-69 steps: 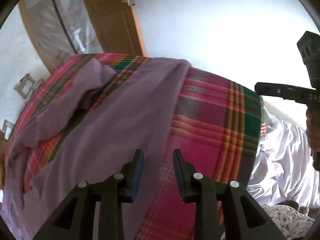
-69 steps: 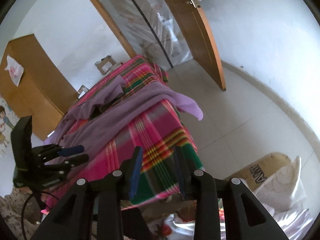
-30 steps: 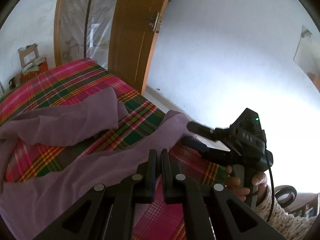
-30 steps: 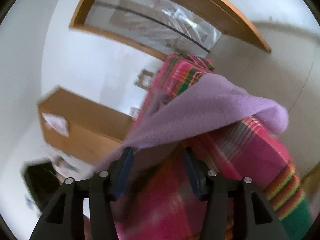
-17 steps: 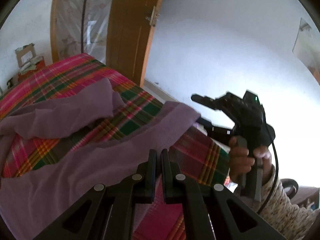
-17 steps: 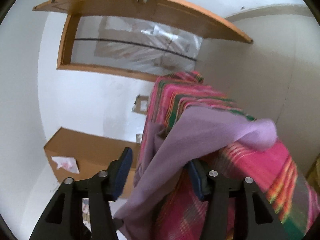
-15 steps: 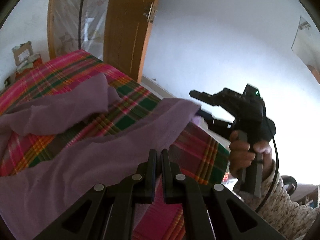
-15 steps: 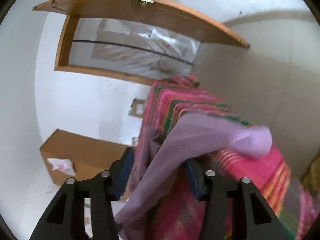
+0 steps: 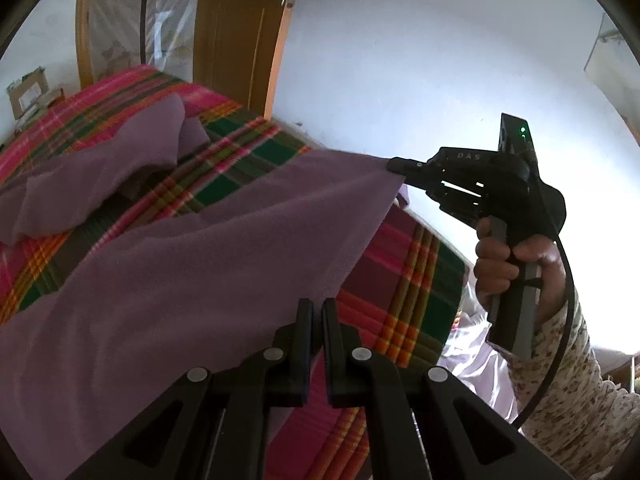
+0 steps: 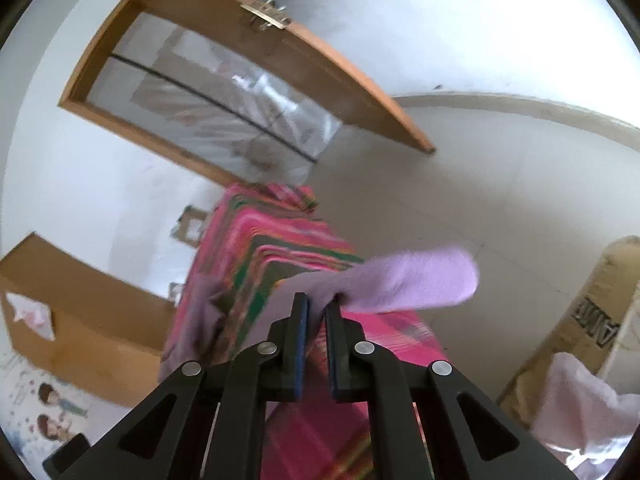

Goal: Fold clothes

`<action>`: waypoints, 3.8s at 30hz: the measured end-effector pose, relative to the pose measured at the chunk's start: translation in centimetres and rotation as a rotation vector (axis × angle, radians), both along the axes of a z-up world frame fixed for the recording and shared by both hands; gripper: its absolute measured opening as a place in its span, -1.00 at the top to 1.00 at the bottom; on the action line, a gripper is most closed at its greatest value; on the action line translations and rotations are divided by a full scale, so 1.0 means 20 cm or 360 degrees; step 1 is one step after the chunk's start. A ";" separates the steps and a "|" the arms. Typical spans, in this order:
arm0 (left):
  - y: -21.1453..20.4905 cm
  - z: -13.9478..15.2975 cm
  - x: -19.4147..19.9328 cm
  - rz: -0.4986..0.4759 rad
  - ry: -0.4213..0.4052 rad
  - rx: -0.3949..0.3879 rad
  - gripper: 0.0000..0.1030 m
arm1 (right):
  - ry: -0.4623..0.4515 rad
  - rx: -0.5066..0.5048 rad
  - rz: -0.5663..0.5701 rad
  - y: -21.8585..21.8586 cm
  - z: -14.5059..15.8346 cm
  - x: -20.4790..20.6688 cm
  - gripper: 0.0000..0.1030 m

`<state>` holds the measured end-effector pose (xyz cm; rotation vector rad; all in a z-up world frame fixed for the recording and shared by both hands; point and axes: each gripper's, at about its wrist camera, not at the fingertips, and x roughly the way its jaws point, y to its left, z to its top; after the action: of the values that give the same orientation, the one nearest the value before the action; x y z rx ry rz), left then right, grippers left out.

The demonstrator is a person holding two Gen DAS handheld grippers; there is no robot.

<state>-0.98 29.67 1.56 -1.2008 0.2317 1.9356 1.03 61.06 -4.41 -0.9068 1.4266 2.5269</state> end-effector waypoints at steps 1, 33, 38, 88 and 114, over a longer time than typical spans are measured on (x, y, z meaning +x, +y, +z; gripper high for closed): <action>0.00 -0.01 0.00 0.0000 -0.0018 0.0010 0.90 | -0.0028 0.0007 0.0004 0.00 -0.01 0.00 0.84; -0.71 0.15 -0.11 0.0427 -0.0081 0.0234 0.84 | -0.0211 0.0603 0.0464 -0.24 0.13 -0.40 0.28; -0.94 0.10 -0.18 0.0663 -0.0108 0.0209 0.83 | -0.0243 0.0680 0.0547 -0.30 0.12 -0.47 0.28; -1.95 0.89 -0.52 0.1094 0.0581 -0.0772 0.62 | 0.0551 0.1400 0.1124 -1.47 1.52 -1.04 0.47; -2.26 -0.07 -1.24 0.0941 0.0123 -0.0943 0.60 | 0.0264 0.1720 0.2436 -2.82 0.37 -1.67 0.21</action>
<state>-25.82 -15.53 0.16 -1.7184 0.5727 2.5285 -32.42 4.69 3.04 -1.7542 -1.3180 3.3310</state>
